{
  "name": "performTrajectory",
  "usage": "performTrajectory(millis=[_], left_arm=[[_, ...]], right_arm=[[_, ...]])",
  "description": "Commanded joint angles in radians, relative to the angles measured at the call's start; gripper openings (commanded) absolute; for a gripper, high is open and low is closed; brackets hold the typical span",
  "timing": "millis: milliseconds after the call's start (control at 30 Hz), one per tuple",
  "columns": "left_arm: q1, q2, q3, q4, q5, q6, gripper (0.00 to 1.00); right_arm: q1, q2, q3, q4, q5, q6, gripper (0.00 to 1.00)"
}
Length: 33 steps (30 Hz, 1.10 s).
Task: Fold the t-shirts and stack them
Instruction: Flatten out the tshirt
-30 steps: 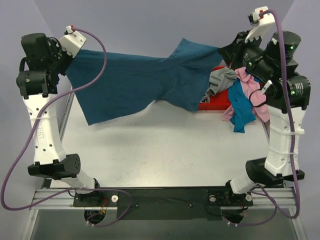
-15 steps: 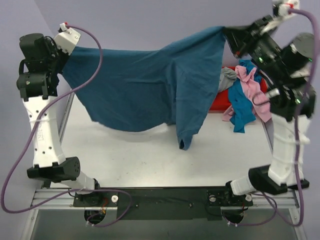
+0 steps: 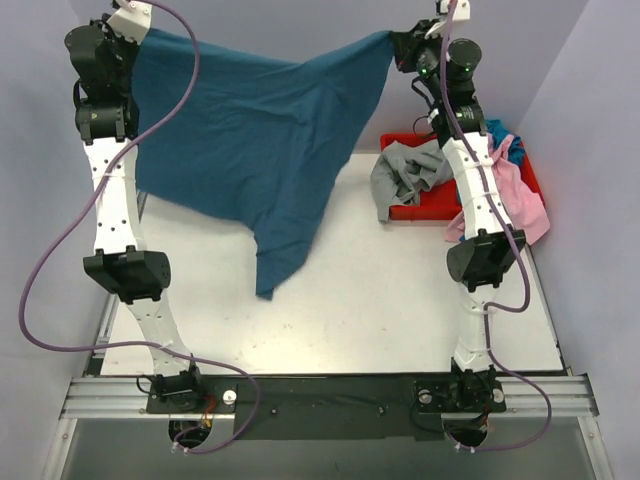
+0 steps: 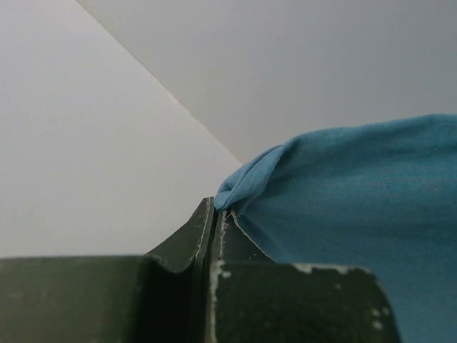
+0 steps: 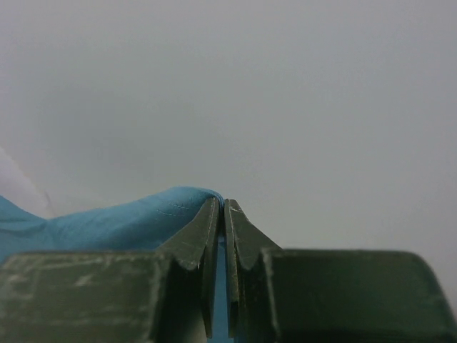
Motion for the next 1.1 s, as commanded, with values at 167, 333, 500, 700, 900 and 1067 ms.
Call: performTrajectory(millis=[167, 333, 500, 700, 900, 1067], left_arm=[[0.038, -0.022, 0.093, 0.332, -0.025, 0.125, 0.00], [0.050, -0.158, -0.168, 0.262, 0.053, 0.132, 0.00], [0.063, -0.327, -0.430, 0.088, 0.180, 0.206, 0.00], [0.067, -0.508, -0.815, -0.289, 0.320, 0.371, 0.00], [0.067, -0.629, -1.275, -0.461, 0.282, 0.467, 0.00], [0.067, -0.683, -1.594, -0.476, 0.224, 0.519, 0.00]], right_arm=[[-0.040, -0.182, 0.104, 0.253, -0.026, -0.106, 0.00], [-0.054, -0.357, -0.177, 0.067, -0.205, -0.179, 0.00], [0.036, -0.677, -0.541, -0.275, -0.236, -0.425, 0.00], [0.241, -0.957, -1.005, -0.655, -0.142, -0.612, 0.00], [0.454, -0.985, -1.263, -0.898, -0.118, -0.522, 0.00], [0.598, -0.942, -1.405, -0.963, -0.234, -0.414, 0.00]])
